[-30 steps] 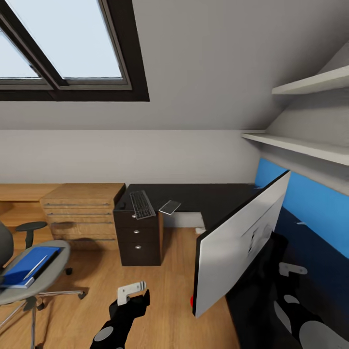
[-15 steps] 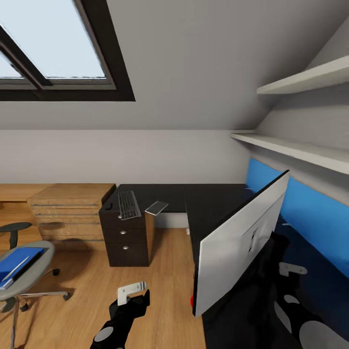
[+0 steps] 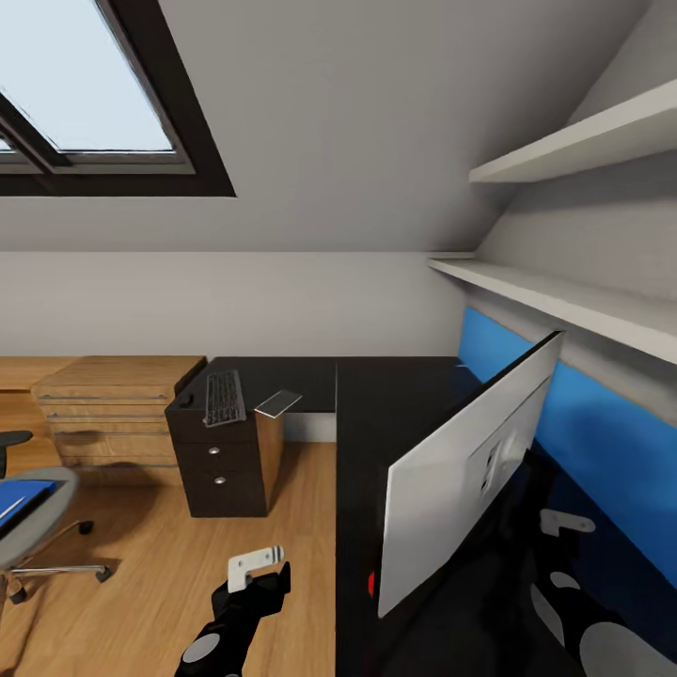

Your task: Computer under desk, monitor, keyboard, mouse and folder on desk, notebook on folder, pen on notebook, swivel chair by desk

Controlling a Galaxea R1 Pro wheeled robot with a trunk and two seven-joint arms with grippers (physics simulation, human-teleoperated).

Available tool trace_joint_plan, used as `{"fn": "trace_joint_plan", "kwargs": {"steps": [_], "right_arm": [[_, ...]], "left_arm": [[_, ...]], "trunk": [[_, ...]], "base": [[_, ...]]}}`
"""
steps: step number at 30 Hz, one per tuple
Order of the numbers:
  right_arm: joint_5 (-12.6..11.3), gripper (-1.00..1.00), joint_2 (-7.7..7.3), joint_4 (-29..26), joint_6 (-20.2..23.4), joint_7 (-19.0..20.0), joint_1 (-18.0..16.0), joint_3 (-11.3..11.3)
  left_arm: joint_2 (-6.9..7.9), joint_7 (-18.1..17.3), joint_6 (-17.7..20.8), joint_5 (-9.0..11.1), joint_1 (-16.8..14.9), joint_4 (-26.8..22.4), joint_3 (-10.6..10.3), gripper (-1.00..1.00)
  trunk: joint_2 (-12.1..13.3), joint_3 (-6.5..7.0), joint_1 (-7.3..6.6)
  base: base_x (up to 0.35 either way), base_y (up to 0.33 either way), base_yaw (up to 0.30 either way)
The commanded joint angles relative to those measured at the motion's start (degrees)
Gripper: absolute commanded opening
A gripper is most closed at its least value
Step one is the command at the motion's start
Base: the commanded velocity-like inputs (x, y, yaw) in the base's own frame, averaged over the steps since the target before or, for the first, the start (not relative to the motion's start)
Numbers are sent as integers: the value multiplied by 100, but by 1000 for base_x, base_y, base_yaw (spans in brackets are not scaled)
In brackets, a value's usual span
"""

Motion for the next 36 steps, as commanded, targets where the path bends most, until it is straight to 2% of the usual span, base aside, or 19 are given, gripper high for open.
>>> {"fn": "trace_joint_plan", "kwargs": {"steps": [1, 14, 21, 32, 36], "right_arm": [[64, -100, 2, -2, -28, -20, -10, -32], [64, -100, 2, -8, -45, -20, -10, -23], [70, -100, 0, -8, -45, -20, -10, -23], [64, -100, 0, -6, -45, -20, -10, -22], [71, -100, 2, -1, -45, -20, -10, -22]], "left_arm": [[5, 46, 18, 33, -7, -9, -11, 100], [14, 46, 20, 60, -7, -9, 0, 100], [14, 46, 20, 60, -7, -9, -4, 100], [13, 46, 22, 60, -7, -9, -4, 100], [13, 46, 18, 47, -7, -9, -4, 100]], "trunk": [[-7, -7, 1], [-7, -7, 1], [-7, -7, 1], [-7, -7, 1], [-7, -7, 1]], "base": [[0, -264, 0], [0, -34, 0], [234, 0, 0], [18, 0, 0], [0, -173, 0]]}}
